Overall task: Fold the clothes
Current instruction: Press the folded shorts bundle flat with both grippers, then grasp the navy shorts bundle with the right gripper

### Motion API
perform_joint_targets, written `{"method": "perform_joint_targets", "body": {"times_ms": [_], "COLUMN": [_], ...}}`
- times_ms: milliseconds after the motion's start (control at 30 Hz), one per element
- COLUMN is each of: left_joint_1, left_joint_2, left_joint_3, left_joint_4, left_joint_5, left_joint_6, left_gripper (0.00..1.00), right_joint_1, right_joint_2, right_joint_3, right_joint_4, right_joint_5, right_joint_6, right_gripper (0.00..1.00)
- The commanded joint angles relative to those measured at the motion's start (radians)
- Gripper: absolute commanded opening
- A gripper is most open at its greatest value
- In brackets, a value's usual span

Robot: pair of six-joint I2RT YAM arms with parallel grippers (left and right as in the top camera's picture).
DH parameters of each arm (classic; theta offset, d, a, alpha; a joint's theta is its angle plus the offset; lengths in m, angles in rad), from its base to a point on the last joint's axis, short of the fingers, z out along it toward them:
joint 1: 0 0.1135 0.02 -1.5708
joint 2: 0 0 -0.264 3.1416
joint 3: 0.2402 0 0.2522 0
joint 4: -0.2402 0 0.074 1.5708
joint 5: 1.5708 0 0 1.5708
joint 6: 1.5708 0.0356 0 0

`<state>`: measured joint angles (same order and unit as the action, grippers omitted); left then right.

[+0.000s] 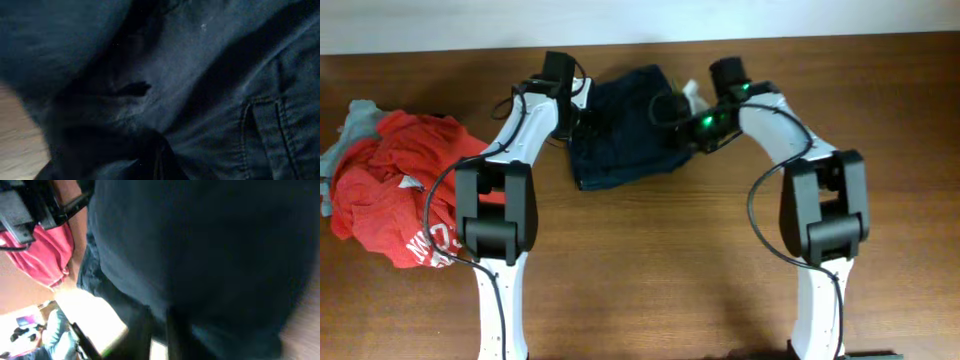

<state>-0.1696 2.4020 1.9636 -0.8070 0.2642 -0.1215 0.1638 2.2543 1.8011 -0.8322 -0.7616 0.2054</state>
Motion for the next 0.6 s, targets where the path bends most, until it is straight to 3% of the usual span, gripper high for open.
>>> {"method": "perform_joint_targets", "body": {"times_ms": [0, 133, 267, 433, 567], "left_joint_1": [0.016, 0.016, 0.017, 0.024, 0.024], "left_joint_2": [-0.106, -0.185, -0.258, -0.353, -0.426], "left_joint_3": [0.003, 0.003, 0.003, 0.003, 0.003], "left_joint_4": [-0.014, -0.047, -0.058, -0.085, -0.112], "left_joint_5": [-0.033, -0.032, -0.035, -0.043, -0.051], "left_joint_6": [0.010, 0.010, 0.010, 0.022, 0.061], "left_gripper": [0.01, 0.03, 0.27, 0.36, 0.37], "right_joint_1": [-0.041, -0.075, -0.077, -0.076, -0.068], "right_joint_2": [-0.079, -0.073, -0.039, 0.028, 0.075], "right_joint_3": [0.091, 0.101, 0.101, 0.101, 0.101], "right_joint_4": [-0.026, 0.027, 0.061, 0.089, 0.116], "right_joint_5": [0.040, 0.041, 0.106, 0.112, 0.112], "right_joint_6": [-0.018, -0.085, -0.124, -0.202, -0.225], "right_gripper": [0.32, 0.56, 0.72, 0.85, 0.86]}}
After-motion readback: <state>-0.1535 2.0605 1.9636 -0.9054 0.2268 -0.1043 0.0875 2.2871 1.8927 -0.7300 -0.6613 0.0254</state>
